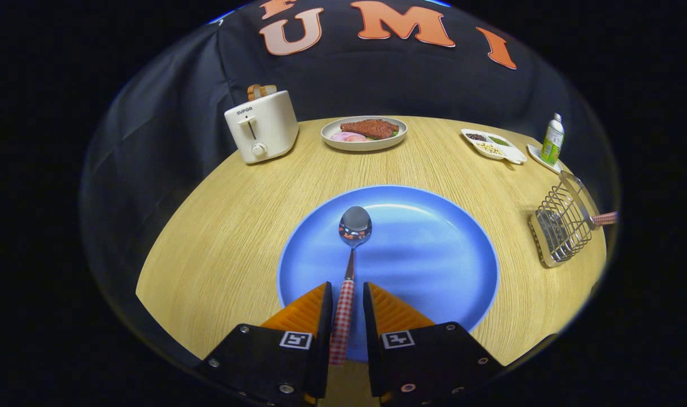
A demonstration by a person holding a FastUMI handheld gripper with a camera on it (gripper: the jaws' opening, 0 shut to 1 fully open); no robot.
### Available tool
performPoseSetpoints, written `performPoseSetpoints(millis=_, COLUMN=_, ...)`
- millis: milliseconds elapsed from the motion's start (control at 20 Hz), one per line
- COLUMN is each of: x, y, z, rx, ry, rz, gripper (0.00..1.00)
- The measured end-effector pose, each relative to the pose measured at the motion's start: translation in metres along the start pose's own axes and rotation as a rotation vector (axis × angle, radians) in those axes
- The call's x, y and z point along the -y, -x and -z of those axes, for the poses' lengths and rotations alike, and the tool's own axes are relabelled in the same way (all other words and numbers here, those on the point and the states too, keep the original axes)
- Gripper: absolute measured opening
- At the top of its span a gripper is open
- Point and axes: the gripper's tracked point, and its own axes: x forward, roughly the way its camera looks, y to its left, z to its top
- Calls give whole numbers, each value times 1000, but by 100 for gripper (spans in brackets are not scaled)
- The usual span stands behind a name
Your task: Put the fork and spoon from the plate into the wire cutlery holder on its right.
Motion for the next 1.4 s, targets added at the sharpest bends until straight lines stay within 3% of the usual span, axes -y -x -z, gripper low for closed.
performPoseSetpoints(millis=300, x=9, y=2, z=0, rx=-27, ry=-13, rz=19, gripper=8)
performPoseSetpoints(millis=650, x=41, y=40, z=-33, rx=-14, ry=-56, rz=13, gripper=7)
performPoseSetpoints(millis=1150, x=132, y=106, z=-95, rx=8, ry=-74, rz=44, gripper=7)
performPoseSetpoints(millis=1400, x=180, y=126, z=-108, rx=-49, ry=-64, rz=51, gripper=7)
